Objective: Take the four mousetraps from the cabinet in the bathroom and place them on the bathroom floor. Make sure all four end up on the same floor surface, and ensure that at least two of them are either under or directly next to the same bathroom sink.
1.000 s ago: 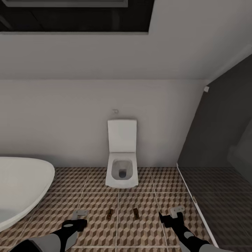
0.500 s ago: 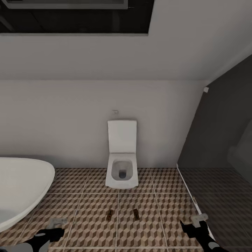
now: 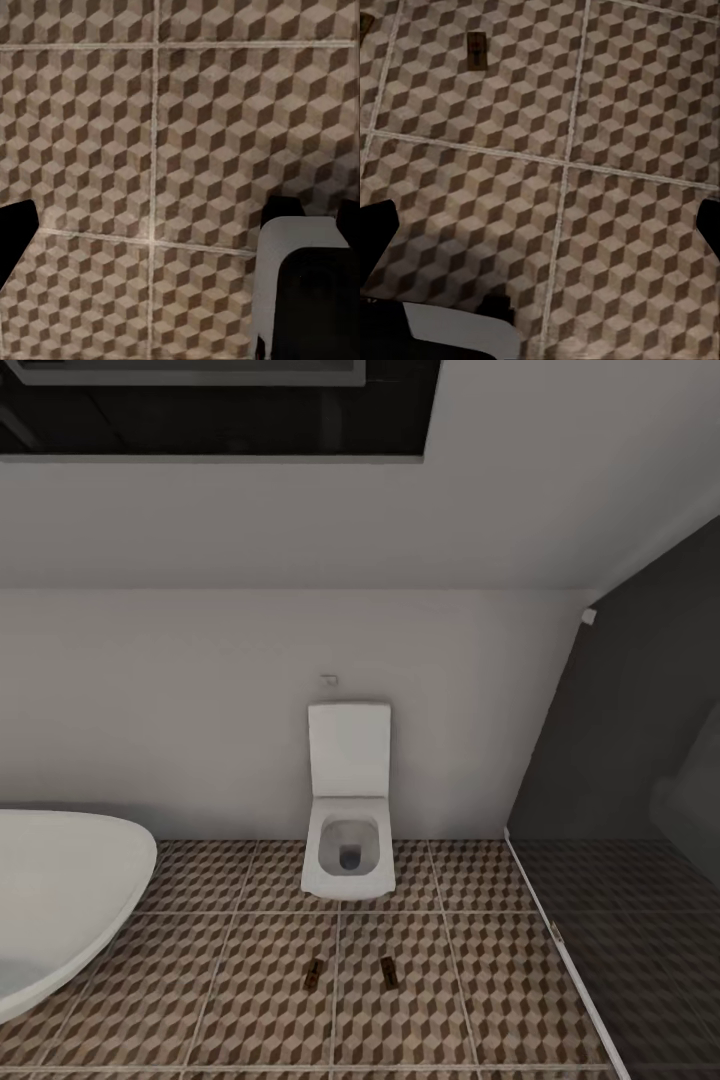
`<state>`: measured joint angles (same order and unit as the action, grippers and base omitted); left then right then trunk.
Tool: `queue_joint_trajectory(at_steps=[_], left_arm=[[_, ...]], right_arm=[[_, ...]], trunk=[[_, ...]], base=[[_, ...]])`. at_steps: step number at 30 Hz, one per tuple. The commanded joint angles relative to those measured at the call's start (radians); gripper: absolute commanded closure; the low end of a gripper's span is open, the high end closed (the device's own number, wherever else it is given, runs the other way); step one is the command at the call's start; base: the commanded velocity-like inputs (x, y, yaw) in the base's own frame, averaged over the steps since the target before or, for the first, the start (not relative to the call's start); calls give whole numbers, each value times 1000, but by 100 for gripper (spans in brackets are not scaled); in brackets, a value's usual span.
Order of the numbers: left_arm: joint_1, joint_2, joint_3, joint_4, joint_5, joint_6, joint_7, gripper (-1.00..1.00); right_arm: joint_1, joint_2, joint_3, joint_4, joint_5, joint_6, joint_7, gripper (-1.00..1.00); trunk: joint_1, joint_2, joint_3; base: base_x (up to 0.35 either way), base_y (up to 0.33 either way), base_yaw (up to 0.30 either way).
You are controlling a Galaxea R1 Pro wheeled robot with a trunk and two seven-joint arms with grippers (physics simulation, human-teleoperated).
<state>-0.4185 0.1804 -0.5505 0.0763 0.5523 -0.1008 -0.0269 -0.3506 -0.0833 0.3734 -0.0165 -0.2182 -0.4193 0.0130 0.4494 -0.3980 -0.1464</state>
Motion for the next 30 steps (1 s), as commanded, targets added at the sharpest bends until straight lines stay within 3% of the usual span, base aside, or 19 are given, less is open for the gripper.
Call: queue_joint_trajectory(at_steps=[1, 5, 10, 11, 15, 16, 19, 22, 30], left_arm=[[20, -8, -8, 3, 7, -6, -3, -100], [86, -24, -8, 3, 6, -9, -4, -100], [137, -60, -8, 3, 6, -11, -4, -100], [149, -95, -8, 3, 6, -11, -4, -100], [155, -151, -8, 3, 6, -10, -1, -100], [156, -183, -8, 3, 6, -9, 2, -100], [157, -207, -8, 3, 6, -8, 4, -100], [158, -215, -8, 3, 6, -6, 5, -100], [158, -200, -6, 2, 7, 1, 9, -100]], right_arm=[[15, 15, 7, 1, -10, -2, -7, -100], [65, 48, 7, 0, -10, -1, -39, -100], [113, 57, 7, 0, -12, -2, -47, -100], [126, 58, 7, 0, -12, -2, -47, -100], [136, 58, 7, 1, -12, -1, -48, -100], [139, 59, 7, 0, -12, 0, -50, -100], [142, 58, 7, 0, -12, 8, -52, -100], [143, 57, 6, 0, -12, 34, -52, -100], [144, 63, 7, -4, -10, 99, -51, -100]], trunk=[[1, -2, -2], [1, -2, -2], [1, -2, -2], [1, -2, -2], [1, -2, -2], [1, -2, -2], [1, -2, -2], [1, -2, -2], [1, -2, -2]], base=[[0, 0, 0], [0, 0, 0], [0, 0, 0], [0, 0, 0], [0, 0, 0], [0, 0, 0], [0, 0, 0], [0, 0, 0], [0, 0, 0]])
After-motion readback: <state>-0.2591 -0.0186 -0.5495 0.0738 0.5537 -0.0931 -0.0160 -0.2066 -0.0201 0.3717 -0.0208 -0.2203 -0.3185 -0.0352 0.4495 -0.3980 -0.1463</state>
